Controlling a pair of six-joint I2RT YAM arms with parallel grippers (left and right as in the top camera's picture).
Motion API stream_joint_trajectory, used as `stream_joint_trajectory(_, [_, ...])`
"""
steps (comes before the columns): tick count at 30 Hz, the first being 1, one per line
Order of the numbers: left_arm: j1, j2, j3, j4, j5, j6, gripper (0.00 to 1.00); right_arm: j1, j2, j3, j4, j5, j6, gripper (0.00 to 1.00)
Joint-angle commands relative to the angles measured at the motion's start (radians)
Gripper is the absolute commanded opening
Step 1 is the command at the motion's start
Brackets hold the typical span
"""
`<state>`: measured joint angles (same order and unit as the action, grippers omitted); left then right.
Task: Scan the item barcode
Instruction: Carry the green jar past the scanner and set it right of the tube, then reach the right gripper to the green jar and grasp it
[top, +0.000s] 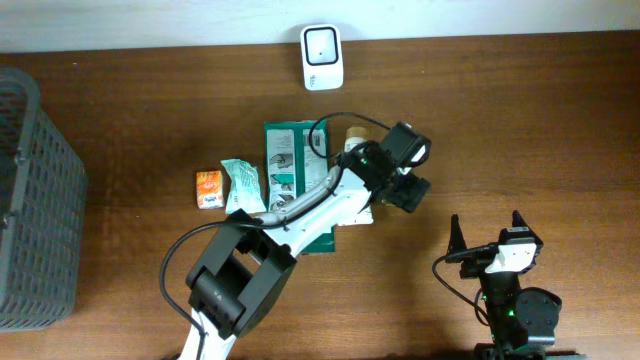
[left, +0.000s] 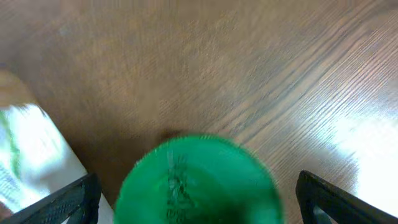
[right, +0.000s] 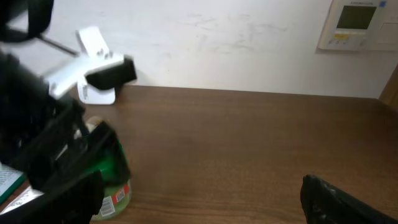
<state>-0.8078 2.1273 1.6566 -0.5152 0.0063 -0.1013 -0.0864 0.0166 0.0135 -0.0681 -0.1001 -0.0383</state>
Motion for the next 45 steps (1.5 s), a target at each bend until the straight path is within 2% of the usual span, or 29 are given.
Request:
stream_joint_trajectory(1, [0.034, -0.070, 0.151, -0.075, 0.051, 0.006, 1.00, -0.006, -0.002, -0.008, 0.000, -0.012, -0.006, 0.98])
stream_joint_trajectory(9, [0.213, -0.189, 0.428, -0.430, 0.050, 0.005, 1.00, -0.006, -0.002, -0.008, 0.000, -0.013, -0.006, 0.98])
stream_joint_trajectory(14, [0.456, -0.259, 0.449, -0.601, 0.050, 0.005, 1.00, -0.006, -0.002, -0.008, 0.000, -0.013, -0.006, 0.98])
stream_joint_trajectory(19, [0.696, -0.261, 0.448, -0.707, 0.051, 0.015, 1.00, -0.006, -0.002, -0.008, 0.000, -0.012, -0.006, 0.98])
stream_joint_trajectory(25, [0.896, -0.261, 0.448, -0.752, 0.100, 0.235, 0.99, -0.006, -0.002, -0.008, 0.000, -0.013, -0.007, 0.98])
stream_joint_trajectory(29, [1.002, -0.261, 0.448, -0.755, 0.126, 0.278, 0.99, -0.006, -0.002, -0.008, 0.000, -0.012, -0.006, 0.98])
stream_joint_trajectory(33, [1.050, -0.261, 0.447, -0.756, 0.196, 0.322, 0.99, -0.006, -0.002, -0.008, 0.000, -0.013, -0.006, 0.98])
stream_joint_trajectory(45, [1.054, -0.261, 0.444, -0.758, 0.196, 0.331, 0.99, -0.006, -0.002, -0.008, 0.000, -0.012, -0.006, 0.98])
